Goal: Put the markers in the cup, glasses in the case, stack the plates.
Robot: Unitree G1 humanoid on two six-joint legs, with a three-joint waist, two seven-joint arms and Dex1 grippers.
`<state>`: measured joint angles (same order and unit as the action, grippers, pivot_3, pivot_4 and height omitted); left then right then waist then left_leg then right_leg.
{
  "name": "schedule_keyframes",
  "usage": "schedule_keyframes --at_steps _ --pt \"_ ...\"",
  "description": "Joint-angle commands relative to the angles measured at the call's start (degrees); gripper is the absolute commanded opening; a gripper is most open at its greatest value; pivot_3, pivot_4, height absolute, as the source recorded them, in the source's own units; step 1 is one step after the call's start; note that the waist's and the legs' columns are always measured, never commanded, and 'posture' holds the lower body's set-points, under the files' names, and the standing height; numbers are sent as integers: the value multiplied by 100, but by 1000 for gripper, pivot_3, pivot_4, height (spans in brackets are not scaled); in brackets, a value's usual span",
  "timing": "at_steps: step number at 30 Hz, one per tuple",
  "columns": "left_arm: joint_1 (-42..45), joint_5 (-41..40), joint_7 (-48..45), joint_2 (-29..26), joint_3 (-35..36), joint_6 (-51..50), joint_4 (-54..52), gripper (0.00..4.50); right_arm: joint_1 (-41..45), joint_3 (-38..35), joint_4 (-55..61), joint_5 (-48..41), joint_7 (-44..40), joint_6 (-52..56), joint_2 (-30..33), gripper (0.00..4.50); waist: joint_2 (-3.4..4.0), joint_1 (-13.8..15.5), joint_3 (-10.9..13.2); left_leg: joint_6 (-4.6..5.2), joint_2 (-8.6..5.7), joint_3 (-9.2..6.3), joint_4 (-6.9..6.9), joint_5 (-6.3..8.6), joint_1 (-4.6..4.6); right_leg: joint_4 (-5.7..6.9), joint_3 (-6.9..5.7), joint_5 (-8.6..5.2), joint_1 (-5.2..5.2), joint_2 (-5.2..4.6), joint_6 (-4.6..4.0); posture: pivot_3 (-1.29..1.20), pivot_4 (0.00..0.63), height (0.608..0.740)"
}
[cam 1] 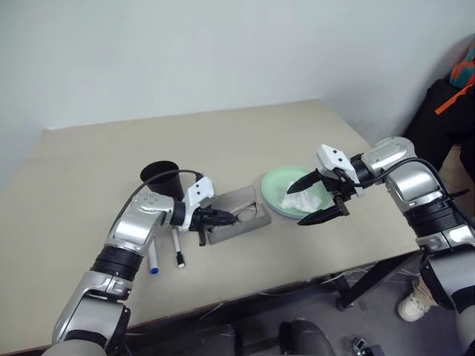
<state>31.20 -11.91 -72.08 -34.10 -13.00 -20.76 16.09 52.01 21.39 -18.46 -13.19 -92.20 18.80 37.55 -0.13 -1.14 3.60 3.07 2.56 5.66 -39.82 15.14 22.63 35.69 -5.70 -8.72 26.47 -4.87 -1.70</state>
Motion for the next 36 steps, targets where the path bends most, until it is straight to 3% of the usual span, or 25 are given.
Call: schedule_keyframes --at_steps 1,14,20,23,30,36 --pt "-47 -108 -254 -103 -55 -223 -303 21 77 -192 176 5 29 -6 14 4500 0 0 0 0 0 0 0 0 0 0 0 0 0 0 0 0 0 737" --pt "76 9 -500 -148 -141 -368 -286 21 42 -210 249 3 64 37 -13 4500 0 -4 0 -4 1 -1 0 2 -1 0 -1 0 1 1 -1 0 0 737" --pt "190 246 -25 123 -111 144 56 21 40 -223 277 -6 99 62 -13 4500 0 4 0 -3 1 -1 0 2 -1 0 -1 0 0 0 -1 0 0 737" --pt "217 295 42 186 -84 257 162 624 32 -225 294 -7 121 69 -15 4500 0 3 0 -3 1 -3 -2 2 0 0 -1 0 -2 -1 -1 0 0 737" --pt "330 295 464 229 166 474 51 3041 59 -219 287 -5 117 89 -44 4500 -1 2 0 -3 3 -3 -2 2 0 0 -1 0 0 0 0 0 0 737" --pt "449 -300 602 190 709 -135 -596 3041 99 -205 224 22 105 58 -86 4500 -1 -3 0 -3 3 -2 -3 1 1 1 -1 0 0 0 0 0 0 737"
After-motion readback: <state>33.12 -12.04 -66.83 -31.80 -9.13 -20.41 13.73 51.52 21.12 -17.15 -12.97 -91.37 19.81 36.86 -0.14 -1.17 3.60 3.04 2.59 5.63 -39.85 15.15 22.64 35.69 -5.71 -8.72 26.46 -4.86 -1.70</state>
